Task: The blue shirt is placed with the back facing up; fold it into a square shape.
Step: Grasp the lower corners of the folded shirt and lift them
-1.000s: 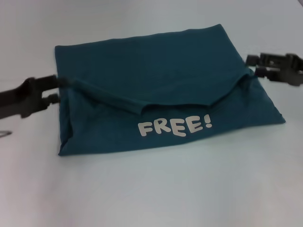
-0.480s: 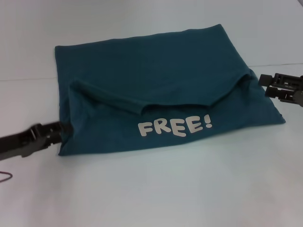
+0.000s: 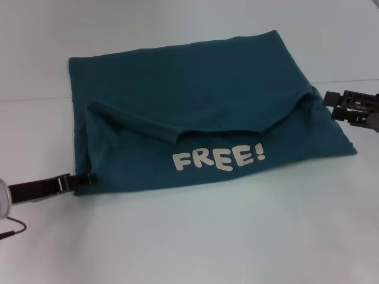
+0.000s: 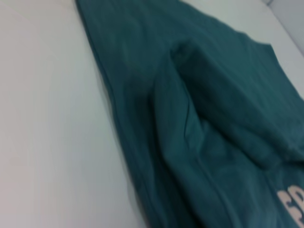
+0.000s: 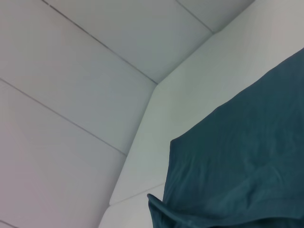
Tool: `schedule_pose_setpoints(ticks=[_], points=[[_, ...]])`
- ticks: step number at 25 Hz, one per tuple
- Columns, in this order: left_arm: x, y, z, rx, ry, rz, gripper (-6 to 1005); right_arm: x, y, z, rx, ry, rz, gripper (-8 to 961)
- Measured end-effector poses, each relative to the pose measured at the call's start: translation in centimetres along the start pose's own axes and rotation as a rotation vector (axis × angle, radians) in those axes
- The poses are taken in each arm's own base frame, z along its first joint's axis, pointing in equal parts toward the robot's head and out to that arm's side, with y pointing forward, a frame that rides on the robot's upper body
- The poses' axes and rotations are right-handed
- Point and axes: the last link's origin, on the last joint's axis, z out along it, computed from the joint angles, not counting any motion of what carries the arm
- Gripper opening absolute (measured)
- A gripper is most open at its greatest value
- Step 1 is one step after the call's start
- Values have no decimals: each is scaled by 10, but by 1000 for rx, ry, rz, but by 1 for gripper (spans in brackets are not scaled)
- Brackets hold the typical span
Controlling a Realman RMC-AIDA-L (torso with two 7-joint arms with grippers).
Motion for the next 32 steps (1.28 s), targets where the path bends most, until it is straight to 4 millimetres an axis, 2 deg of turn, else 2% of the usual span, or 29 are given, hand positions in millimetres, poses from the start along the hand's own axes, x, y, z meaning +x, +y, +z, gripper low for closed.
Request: schedule_pose_setpoints(ticks=[8, 22, 30, 32], points=[[3, 0, -1, 1, 20, -5, 644, 1, -4, -5, 0, -26, 21, 754], [4, 11, 8, -21, -7, 13, 644, 2, -4, -6, -1, -31, 25, 738], [4, 11, 6, -24, -13, 2, 446, 2, -4, -6, -1, -30, 25, 729], [3, 12, 7, -30, -16, 1, 366, 2, -4, -6, 0, -26, 24, 726]])
